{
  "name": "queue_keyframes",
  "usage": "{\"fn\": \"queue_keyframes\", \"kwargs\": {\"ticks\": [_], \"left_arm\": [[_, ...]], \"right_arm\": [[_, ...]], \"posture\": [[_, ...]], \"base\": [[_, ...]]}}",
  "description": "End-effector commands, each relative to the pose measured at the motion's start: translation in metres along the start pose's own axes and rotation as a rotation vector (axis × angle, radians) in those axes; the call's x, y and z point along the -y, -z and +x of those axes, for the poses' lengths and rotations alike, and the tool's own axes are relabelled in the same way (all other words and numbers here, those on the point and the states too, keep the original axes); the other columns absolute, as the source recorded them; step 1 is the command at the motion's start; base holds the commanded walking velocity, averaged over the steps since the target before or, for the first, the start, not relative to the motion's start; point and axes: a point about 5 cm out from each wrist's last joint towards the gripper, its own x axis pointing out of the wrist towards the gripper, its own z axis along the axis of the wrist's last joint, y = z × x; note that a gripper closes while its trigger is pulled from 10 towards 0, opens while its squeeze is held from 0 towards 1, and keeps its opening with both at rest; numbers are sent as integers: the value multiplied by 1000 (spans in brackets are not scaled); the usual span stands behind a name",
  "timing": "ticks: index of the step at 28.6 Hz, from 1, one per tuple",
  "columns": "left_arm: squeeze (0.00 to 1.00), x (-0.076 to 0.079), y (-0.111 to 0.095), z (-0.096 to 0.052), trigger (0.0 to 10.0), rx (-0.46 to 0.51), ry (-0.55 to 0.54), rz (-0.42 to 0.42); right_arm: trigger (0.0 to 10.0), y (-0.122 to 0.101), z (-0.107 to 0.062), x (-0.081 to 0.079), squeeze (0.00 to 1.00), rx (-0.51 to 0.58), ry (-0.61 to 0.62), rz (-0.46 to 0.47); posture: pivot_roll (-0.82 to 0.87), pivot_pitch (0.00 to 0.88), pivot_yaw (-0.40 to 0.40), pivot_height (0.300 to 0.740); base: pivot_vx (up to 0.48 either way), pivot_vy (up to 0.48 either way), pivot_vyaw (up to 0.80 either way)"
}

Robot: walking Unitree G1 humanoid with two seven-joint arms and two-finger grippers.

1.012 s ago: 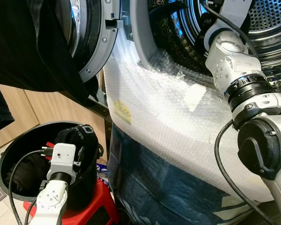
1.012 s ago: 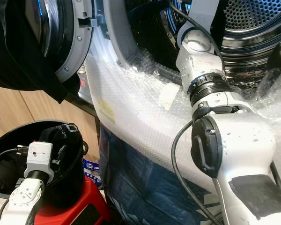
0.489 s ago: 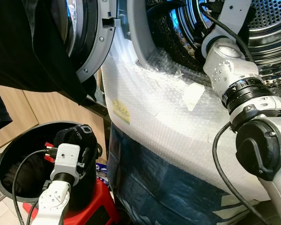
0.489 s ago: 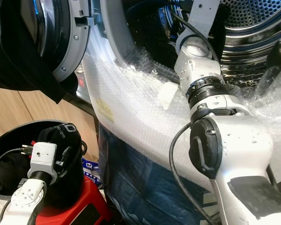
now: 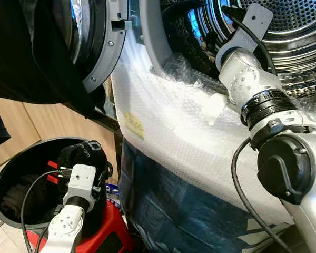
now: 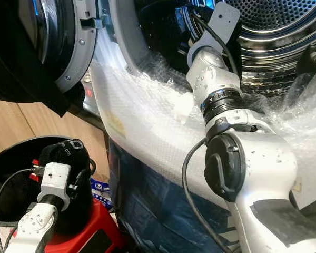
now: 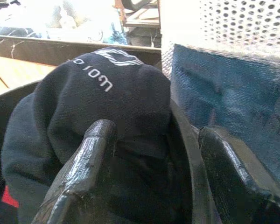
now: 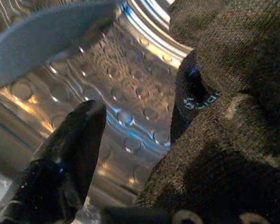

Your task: Clothes washing

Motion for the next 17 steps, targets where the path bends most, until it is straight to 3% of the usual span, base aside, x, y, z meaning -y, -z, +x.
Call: {"fn": "queue_keyframes", "kwargs": {"ticks": [1, 2, 4, 7, 11, 17], "left_arm": [[0, 2, -1, -3, 10000, 1, 16, -9], [0, 2, -1, -3, 10000, 1, 16, -9], [0, 2, -1, -3, 10000, -2, 21, -10], [0, 2, -1, -2, 10000, -2, 22, -12], [0, 3, -1, -2, 10000, 0, 25, -14], [0, 4, 0, -3, 10000, -2, 31, -16]], "right_arm": [[10000, -9, -2, -2, 0, 17, -3, 38], [10000, -9, -2, -2, 0, 17, -3, 38], [10000, -26, -4, -5, 0, 149, -43, -125], [10000, -30, -5, -8, 0, 153, -82, -211], [10000, -39, -7, -8, 0, 220, -58, -209], [10000, -34, -9, -14, 0, 164, -78, -193]], "posture": [[190, 57, -55, 740], [190, 57, -55, 740], [189, 51, -55, 740], [191, 45, -54, 740], [197, 35, -55, 740], [200, 28, -60, 740]], "base": [[0, 0, 0], [0, 0, 0], [0, 0, 0], [0, 0, 0], [0, 0, 0], [0, 0, 0]]}}
